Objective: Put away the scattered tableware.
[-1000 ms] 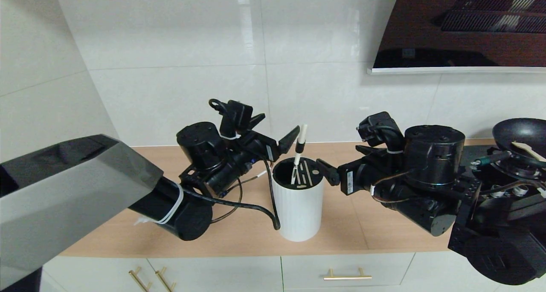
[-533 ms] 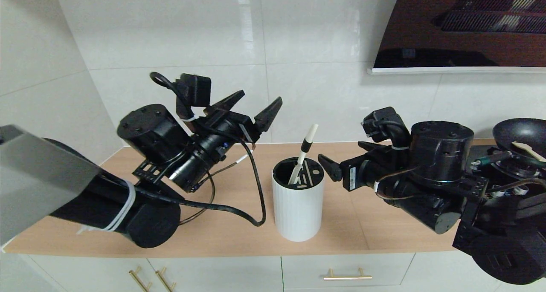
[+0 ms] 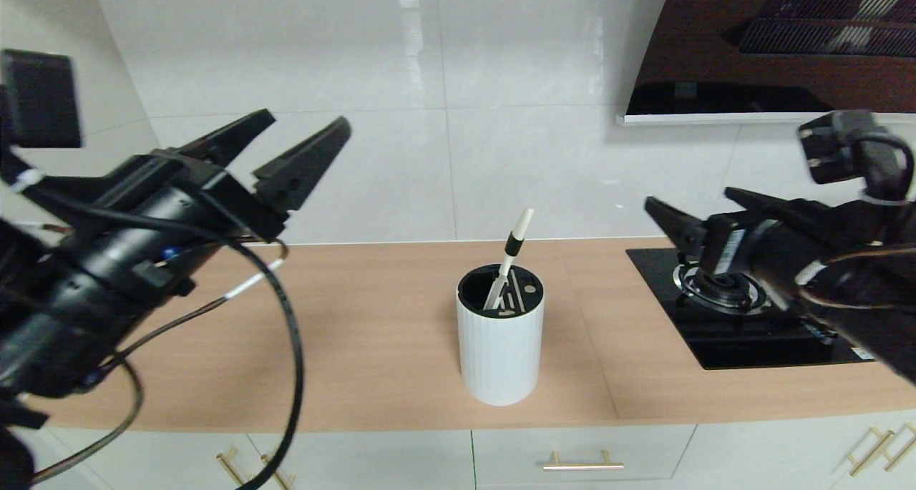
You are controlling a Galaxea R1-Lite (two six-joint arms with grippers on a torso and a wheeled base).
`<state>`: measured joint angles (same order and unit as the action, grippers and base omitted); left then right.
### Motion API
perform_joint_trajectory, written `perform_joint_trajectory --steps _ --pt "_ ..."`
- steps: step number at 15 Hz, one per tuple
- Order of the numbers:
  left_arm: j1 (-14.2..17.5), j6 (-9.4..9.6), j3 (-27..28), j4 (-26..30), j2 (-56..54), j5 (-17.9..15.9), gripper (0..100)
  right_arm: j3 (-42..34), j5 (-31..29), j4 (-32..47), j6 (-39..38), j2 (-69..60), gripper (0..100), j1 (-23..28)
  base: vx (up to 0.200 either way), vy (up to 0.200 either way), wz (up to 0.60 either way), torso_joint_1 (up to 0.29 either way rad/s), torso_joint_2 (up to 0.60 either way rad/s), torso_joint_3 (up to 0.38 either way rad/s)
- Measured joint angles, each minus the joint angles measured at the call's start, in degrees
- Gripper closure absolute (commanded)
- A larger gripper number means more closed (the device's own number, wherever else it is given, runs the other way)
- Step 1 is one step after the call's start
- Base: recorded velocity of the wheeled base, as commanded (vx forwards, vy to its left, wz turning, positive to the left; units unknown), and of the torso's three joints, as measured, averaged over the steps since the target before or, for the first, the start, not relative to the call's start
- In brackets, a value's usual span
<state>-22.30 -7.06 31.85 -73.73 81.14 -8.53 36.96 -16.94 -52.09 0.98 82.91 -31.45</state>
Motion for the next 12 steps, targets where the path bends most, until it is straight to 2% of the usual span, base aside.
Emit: perform_joint_trajectory --steps 2,3,5,7,8,10,12 --pt "2.73 0.00 -4.66 9.03 -11.63 -0.27 0 -4.41 -0.05 1.67 0.48 -10.17 0 3.18 0.000 0.000 0.00 0.000 0.00 0.000" --pt "3.80 0.02 -6.28 16.29 -18.66 -0.44 0 -6.45 -0.07 4.04 1.18 -16.31 0 5.05 0.000 0.000 0.00 0.000 0.00 0.000" --pt "5.16 0.02 -7.11 35.79 -32.77 -0.77 0 -8.79 -0.05 13.14 2.72 -29.27 0 8.13 0.000 0.000 0.00 0.000 0.00 0.000" --pt "6.18 0.04 -4.94 60.08 -46.93 -1.07 0 -8.47 -0.10 28.45 3.78 -43.06 0 11.14 0.000 0.000 0.00 0.000 0.00 0.000" --pt "6.92 0.04 -3.11 69.55 -53.44 -1.18 0 -6.57 -0.07 38.55 4.13 -49.75 0 13.00 0.000 0.000 0.00 0.000 0.00 0.000" --pt "9.02 0.04 -0.11 78.15 -63.15 -1.28 0 -1.60 0.00 54.80 4.57 -60.50 0 16.60 0.000 0.000 0.00 0.000 0.00 0.000" --pt "12.37 0.00 -0.57 79.31 -70.03 -0.39 0 0.09 -0.05 61.53 4.24 -69.18 0 20.63 0.000 0.000 0.00 0.000 0.00 0.000"
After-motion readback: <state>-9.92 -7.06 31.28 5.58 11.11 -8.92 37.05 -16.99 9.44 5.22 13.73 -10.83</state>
